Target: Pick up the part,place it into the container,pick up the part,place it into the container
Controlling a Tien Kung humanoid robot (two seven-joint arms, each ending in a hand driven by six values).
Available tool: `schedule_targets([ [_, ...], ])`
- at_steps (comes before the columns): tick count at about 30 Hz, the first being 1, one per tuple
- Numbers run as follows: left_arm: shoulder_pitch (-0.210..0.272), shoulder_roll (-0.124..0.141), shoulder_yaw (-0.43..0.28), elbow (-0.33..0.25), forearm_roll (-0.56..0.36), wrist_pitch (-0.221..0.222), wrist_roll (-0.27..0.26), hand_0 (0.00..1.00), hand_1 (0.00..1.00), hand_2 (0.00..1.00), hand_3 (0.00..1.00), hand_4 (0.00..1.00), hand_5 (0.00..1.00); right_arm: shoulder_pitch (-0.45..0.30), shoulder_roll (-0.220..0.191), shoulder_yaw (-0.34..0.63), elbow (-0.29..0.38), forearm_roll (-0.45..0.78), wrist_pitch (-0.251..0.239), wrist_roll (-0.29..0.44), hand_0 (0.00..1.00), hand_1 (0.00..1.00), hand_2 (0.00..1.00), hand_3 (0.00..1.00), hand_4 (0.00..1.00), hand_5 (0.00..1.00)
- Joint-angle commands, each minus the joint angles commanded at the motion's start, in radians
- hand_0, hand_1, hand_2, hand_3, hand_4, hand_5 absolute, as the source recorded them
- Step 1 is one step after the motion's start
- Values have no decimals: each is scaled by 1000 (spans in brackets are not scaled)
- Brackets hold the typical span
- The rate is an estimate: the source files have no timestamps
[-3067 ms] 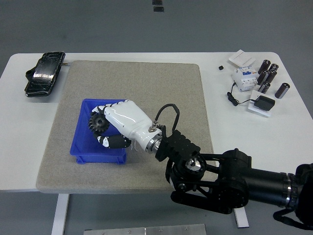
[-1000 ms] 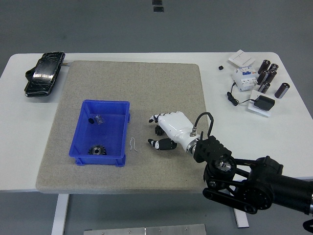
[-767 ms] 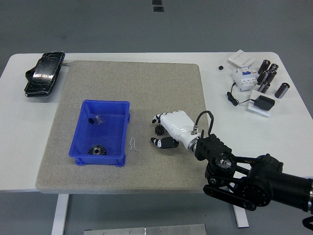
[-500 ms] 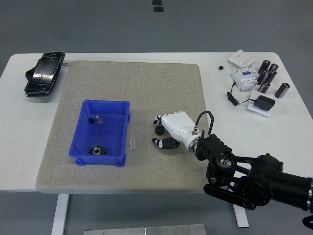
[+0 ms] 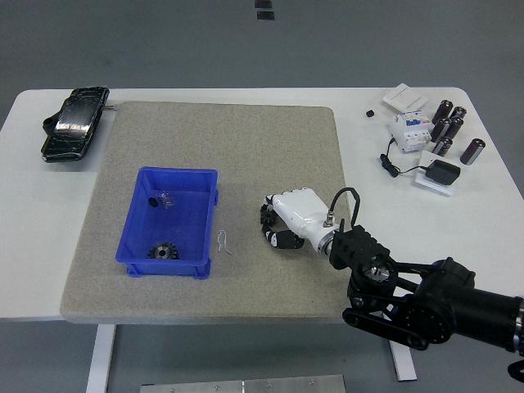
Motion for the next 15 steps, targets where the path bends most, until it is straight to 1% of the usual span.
schedule_targets([
  [4,0,0,1,0,-1,0,-1,680,638,601,591,668,301,0,2,-4,-7,5,-1,3,309,464,409,634,592,102],
  [5,0,0,1,1,-1,0,-1,680,637,601,591,668,303,-1,2,-4,-9,6,-1,4,319,464,386,584,591,72],
  [10,0,0,2,1,-3,0,-3,680,637,601,591,668,303,-2,1,-8,-13,11,-6,7,319,464,386,584,591,72],
  [11,0,0,2,1,-3,0,-3,680,637,602,591,667,303,-2,1,-8,-12,11,-7,8,321,467,385,568,578,59],
  [15,0,0,3,1,-5,1,-4,680,637,602,591,667,303,-1,-2,-4,2,9,-16,9,321,467,385,568,578,59],
])
